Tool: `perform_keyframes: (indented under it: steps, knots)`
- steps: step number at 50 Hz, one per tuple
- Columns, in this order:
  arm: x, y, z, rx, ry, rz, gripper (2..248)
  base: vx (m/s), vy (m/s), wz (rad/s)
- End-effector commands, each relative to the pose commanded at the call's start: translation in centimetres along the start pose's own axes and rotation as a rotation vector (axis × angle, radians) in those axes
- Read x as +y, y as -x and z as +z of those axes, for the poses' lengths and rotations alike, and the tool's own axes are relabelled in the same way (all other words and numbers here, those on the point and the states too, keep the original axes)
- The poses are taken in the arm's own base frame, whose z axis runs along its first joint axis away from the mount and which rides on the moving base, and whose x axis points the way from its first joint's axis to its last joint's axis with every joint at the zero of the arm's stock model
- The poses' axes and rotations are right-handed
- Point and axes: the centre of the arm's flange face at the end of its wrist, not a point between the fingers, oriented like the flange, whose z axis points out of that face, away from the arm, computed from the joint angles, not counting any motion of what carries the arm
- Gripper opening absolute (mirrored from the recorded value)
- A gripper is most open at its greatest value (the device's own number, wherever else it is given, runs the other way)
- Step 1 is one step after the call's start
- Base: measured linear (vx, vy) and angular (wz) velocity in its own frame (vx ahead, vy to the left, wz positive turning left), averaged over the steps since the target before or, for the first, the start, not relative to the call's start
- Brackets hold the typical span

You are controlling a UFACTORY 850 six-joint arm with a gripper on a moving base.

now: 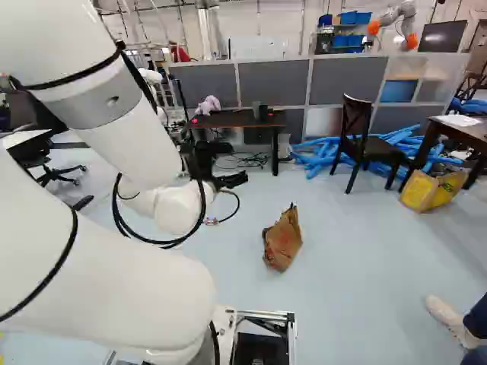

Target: Pick up the bag on the ground and place it on the table

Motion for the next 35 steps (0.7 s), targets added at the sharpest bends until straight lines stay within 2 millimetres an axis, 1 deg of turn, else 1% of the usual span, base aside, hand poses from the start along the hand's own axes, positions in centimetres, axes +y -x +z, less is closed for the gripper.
perform_keyframes:
  steps: [35]
  knots:
    - [0.00,0.00,0.00,0.000,0.000,0.000,247,0.000,0.000,0.000]
